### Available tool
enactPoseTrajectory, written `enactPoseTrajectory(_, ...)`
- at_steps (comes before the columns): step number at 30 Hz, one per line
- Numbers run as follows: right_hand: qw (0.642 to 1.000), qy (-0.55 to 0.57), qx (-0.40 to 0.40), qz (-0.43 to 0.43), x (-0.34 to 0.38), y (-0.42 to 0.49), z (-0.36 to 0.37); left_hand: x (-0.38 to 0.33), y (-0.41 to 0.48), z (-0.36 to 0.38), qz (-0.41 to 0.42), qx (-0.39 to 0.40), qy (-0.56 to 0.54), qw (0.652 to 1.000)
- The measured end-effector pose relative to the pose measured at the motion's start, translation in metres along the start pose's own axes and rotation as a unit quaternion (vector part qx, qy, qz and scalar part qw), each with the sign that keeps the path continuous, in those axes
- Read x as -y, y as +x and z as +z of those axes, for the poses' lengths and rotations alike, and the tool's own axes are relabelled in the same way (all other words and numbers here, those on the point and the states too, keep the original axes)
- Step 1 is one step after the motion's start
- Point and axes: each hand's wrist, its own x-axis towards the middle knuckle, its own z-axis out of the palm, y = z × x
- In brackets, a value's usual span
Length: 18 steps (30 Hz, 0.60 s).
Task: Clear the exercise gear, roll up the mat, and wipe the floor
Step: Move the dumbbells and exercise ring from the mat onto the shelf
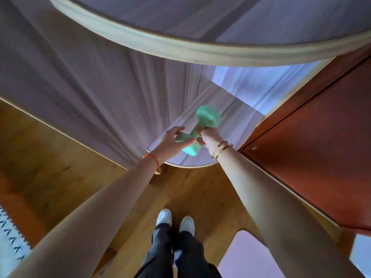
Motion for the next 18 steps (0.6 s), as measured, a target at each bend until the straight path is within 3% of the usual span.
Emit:
enactPoseTrajectory(5, 1.0, 0.02, 0.013, 0.001, 0.008, 0.055, 0.024, 0.021, 0.05, -0.002, -0.017, -0.127, 0.028, 0.991)
enactPoseTrajectory(18, 1.0, -0.005, -0.011, 0.006, -0.009, 0.095, 0.044, 0.045, 0.088, 0.006, -0.05, -0.14, -0.004, 0.989)
